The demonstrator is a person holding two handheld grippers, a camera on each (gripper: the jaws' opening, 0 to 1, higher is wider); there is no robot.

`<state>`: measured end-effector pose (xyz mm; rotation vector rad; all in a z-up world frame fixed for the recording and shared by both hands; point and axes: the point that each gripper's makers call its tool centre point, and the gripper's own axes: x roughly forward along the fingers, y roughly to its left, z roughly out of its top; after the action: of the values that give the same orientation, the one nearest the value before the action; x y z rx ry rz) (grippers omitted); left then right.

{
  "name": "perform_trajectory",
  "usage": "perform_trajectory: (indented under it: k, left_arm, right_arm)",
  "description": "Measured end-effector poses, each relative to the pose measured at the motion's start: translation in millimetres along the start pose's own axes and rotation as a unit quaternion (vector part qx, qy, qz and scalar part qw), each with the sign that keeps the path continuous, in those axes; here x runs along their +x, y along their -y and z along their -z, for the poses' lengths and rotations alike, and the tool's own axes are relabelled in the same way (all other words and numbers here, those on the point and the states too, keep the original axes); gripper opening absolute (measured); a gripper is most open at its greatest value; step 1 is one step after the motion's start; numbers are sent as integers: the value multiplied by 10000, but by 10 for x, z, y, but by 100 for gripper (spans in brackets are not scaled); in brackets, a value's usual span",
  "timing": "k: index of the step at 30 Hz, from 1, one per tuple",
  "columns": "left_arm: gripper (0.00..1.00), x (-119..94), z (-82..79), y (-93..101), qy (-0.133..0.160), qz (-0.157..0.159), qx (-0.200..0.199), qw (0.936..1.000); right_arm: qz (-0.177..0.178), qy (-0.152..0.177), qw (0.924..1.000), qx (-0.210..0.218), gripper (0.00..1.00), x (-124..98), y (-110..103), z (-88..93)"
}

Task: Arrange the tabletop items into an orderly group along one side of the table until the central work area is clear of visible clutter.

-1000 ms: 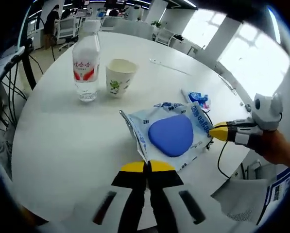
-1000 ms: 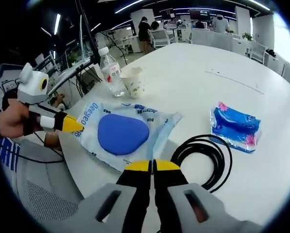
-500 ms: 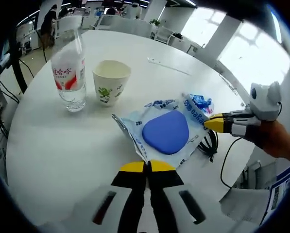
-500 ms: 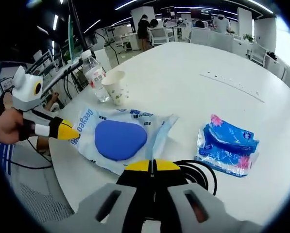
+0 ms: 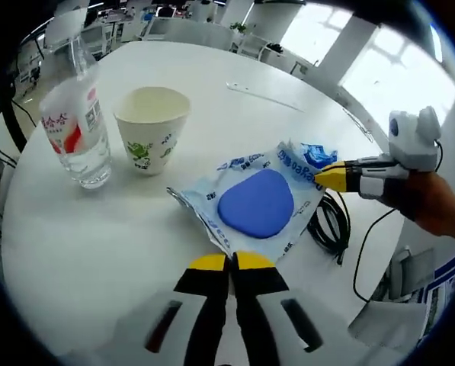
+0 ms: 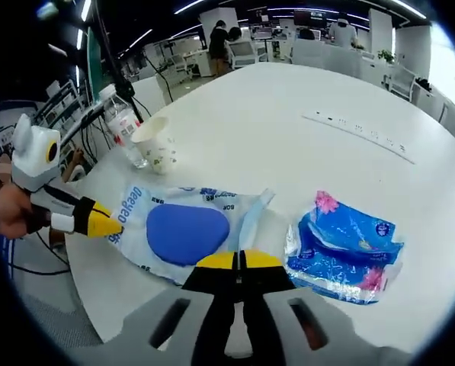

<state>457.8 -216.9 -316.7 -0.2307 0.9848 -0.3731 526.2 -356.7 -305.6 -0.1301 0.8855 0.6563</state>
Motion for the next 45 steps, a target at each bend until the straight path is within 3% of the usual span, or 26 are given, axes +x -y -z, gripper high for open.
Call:
perform_trajectory:
  k: [10, 29, 33, 38, 45]
  left_arm:
    - [0, 159, -138, -53, 64, -14, -74, 10000]
    - [0, 397, -524, -97, 550, 109, -279, 9980]
    - [0, 368, -521, -144, 587, 120, -173, 9981]
    - [9, 308, -443, -253, 530, 90, -163, 9984]
    - [8, 229, -321, -275, 502, 201, -180, 9984]
  right_arm:
    - [135, 71, 9995, 279, 0, 17, 177, 44]
    - [351, 69, 9970, 686, 0, -58, 345, 226]
    - [342, 29, 9973, 655, 1, -65, 351, 252]
    - [345, -16, 9973, 646, 4, -75, 364, 279]
    - [326, 2, 9976, 612, 4, -147, 377, 297]
